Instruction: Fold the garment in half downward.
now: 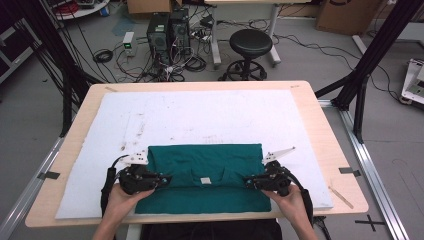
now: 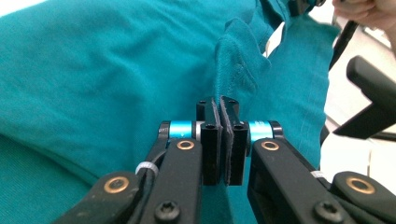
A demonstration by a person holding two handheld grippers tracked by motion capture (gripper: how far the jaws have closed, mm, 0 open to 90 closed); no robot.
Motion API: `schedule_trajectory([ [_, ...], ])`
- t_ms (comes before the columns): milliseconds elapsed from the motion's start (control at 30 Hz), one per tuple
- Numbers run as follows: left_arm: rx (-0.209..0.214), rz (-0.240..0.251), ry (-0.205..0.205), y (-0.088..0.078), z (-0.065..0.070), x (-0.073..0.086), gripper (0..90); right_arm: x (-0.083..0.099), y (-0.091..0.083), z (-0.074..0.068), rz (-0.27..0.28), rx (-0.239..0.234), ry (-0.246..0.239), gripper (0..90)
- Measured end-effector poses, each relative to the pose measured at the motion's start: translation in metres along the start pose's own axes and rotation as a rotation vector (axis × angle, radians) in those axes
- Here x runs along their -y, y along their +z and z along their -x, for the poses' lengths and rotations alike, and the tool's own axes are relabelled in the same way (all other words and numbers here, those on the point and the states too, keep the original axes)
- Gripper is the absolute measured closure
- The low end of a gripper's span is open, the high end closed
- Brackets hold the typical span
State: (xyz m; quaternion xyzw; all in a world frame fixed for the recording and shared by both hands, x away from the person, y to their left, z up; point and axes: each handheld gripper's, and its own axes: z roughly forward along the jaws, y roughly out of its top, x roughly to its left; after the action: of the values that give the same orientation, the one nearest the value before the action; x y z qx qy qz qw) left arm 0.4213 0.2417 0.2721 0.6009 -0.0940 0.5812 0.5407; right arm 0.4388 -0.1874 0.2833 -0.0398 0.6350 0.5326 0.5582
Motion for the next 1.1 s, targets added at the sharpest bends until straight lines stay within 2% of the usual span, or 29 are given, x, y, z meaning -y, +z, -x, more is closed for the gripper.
schedule_trajectory([
  [33,-0.006,-0.005,0.008,0.001,0.001,0.0,84.7,0.001,0.001,-0.002,-0.004,0.0,-0.004,80.7],
  [67,-0.008,-0.005,0.006,0.001,0.002,-0.001,77.2,0.0,0.003,-0.003,-0.001,0.002,-0.001,73.6],
  [100,-0.007,-0.004,0.006,0.002,0.003,-0.003,72.9,-0.001,0.004,-0.004,-0.002,-0.007,0.001,72.5],
  [133,0.0,-0.002,0.01,0.003,0.003,-0.006,69.2,-0.004,0.005,-0.006,0.001,-0.011,-0.007,66.7],
  [167,0.003,0.001,0.016,0.005,0.004,-0.008,69.1,-0.007,0.007,-0.007,0.006,-0.008,-0.012,62.1],
  [233,0.006,0.008,0.028,0.009,0.006,-0.014,68.3,-0.013,0.009,-0.008,0.006,-0.011,-0.016,61.7],
  [300,0.013,0.007,0.033,0.013,0.008,-0.018,70.8,-0.019,0.014,-0.011,0.002,-0.021,-0.024,63.5],
  [333,0.016,-0.001,0.044,0.015,0.008,-0.019,74.5,-0.02,0.016,-0.012,-0.003,-0.027,-0.042,69.0],
  [433,0.013,-0.009,0.068,0.017,0.011,-0.016,87.1,-0.02,0.02,-0.014,-0.025,-0.047,-0.055,82.9],
  [500,0.023,-0.004,0.072,0.014,0.013,-0.013,88.0,-0.016,0.019,-0.015,-0.022,-0.053,-0.053,87.9],
  [667,0.05,0.004,0.08,0.005,0.02,-0.005,88.3,-0.005,0.01,-0.02,0.009,-0.091,-0.069,89.1],
  [867,0.068,-0.02,0.104,0.003,0.029,0.003,88.3,0.001,0.009,-0.03,-0.011,-0.101,-0.094,89.1],
  [1100,0.081,-0.046,0.098,0.005,0.034,0.016,88.3,0.009,0.011,-0.033,-0.032,-0.121,-0.093,88.6],
])
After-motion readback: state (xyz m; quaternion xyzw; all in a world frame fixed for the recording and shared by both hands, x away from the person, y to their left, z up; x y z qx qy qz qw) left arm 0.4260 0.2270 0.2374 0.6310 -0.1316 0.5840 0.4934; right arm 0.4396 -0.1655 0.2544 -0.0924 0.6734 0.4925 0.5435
